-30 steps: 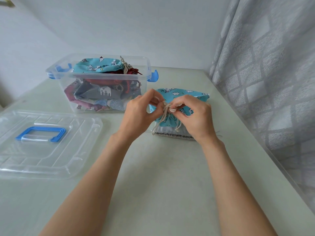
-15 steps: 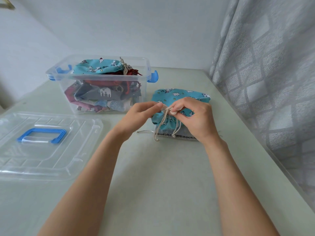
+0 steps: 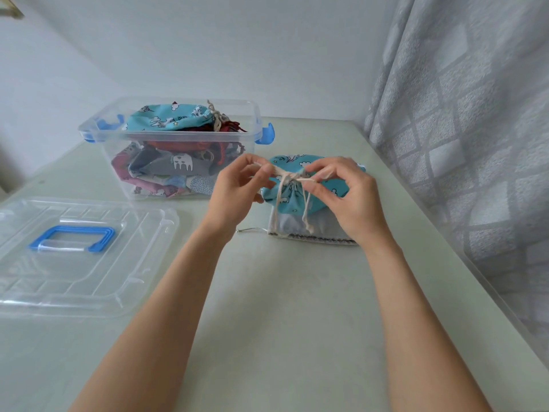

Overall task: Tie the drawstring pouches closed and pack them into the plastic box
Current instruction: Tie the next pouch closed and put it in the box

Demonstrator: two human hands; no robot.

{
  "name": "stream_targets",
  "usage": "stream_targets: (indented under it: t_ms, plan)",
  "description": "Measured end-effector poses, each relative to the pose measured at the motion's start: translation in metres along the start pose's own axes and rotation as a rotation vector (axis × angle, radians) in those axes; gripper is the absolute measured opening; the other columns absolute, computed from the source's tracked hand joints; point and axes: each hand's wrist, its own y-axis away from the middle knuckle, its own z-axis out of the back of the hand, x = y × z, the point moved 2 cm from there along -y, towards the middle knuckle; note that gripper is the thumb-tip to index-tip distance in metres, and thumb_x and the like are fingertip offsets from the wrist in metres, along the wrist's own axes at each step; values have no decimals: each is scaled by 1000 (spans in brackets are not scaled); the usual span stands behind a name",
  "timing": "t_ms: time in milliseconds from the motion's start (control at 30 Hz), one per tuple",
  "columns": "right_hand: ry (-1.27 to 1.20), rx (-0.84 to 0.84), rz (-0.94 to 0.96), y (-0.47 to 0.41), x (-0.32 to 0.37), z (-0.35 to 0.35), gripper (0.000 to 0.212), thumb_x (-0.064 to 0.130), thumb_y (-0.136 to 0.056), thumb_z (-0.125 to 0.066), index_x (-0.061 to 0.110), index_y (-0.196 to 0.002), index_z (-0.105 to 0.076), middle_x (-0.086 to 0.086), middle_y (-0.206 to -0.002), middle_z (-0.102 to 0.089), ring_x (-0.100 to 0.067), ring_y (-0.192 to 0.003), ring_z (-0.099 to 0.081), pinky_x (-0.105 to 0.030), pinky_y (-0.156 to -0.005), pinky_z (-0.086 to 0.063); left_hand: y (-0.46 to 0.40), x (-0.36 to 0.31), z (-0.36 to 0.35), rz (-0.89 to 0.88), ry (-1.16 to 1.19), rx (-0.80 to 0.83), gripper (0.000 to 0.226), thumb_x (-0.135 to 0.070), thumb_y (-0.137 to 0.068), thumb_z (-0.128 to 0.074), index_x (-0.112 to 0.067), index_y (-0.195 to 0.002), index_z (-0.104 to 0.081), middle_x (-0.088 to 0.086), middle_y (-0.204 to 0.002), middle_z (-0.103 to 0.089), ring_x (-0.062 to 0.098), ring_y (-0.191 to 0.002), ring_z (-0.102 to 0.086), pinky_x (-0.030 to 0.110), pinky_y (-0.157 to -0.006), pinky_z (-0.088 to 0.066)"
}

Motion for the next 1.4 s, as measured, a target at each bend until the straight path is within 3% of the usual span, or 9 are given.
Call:
stream_targets:
  t_ms: [133, 233, 400, 567, 633, 767, 900, 1167, 1400]
  plan:
    - [81, 18, -52, -1, -7, 7, 8, 20, -85, -65, 16, -81, -60, 3, -98, -62, -6, -96, -53, -17, -88, -39, -2, 2, 4, 0, 27, -83, 9, -13, -91, -57, -15, -82, -59, -2, -77, -64, 0, -62, -56, 15, -54, -44]
    - [91, 20, -120, 0, -6, 12, 7, 18, -86, -63, 14, -83, -59, 8, -88, -61, -9, -84, -54, -18, -80, -42, -3, 4, 2, -33, -45, -45, 9, -12, -90, -59, -15, -81, -58, -2, -75, -64, -2, -60, -54, 14, -54, -43]
    - [121, -11, -189, 0, -1, 20, 19, 2, -74, -66, 14, -70, -52, -2, -72, -62, -12, -64, -50, -26, -65, -45, -7, 10, 12, -147, -342, -9, 10, -16, -89, -62, -19, -80, -59, -11, -74, -63, -4, -64, -55, 17, -63, -45]
    - [303, 74, -311, 4, -5, 21, 28, 7, -63, -69, 16, -61, -43, -7, -64, -57, -12, -54, -41, -28, -55, -39, -7, 12, 16, -278, -719, -22, 4, -19, -87, -65, -14, -87, -65, -10, -74, -61, 1, -61, -52, 16, -61, -42]
    - [197, 2, -367, 2, -4, 21, 26, 5, -66, -68, 15, -61, -45, -1, -64, -56, -9, -56, -44, -23, -56, -39, -7, 13, 14, -243, -595, -48, 6, -18, -88, -64, -13, -86, -64, -12, -75, -62, -1, -64, -55, 16, -61, -45]
    - [-408, -113, -556, -2, -2, 19, 29, -6, -78, -57, 13, -61, -44, -1, -67, -59, -8, -57, -47, -18, -55, -38, -3, 15, -3, 113, -17, 18, 8, -16, -92, -57, -14, -85, -59, -4, -77, -66, -1, -70, -63, 17, -61, -52]
    - [-778, -99, -676, -3, -1, 18, 27, -6, -89, -47, 8, -66, -46, -1, -62, -65, -9, -55, -54, -16, -44, -39, 0, 20, -7, 222, 84, 34, 15, -23, -93, -53, -14, -84, -61, -10, -74, -71, -2, -67, -63, 12, -54, -45]
    - [-834, -78, -909, 7, -16, 22, 16, -4, -90, -52, -1, -75, -56, 0, -54, -66, -5, -48, -62, -10, -46, -49, -5, 32, 2, 230, 7, -37, 12, -17, -92, -56, -10, -83, -61, -14, -64, -70, -6, -59, -58, 10, -49, -43]
    - [-836, -46, -965, 13, -25, 25, 13, -6, -89, -51, -2, -77, -57, -2, -56, -67, -6, -49, -63, -10, -47, -49, -4, 37, 2, 163, -87, -119, 13, -14, -92, -57, -12, -79, -60, -14, -61, -68, -6, -56, -57, 13, -48, -46]
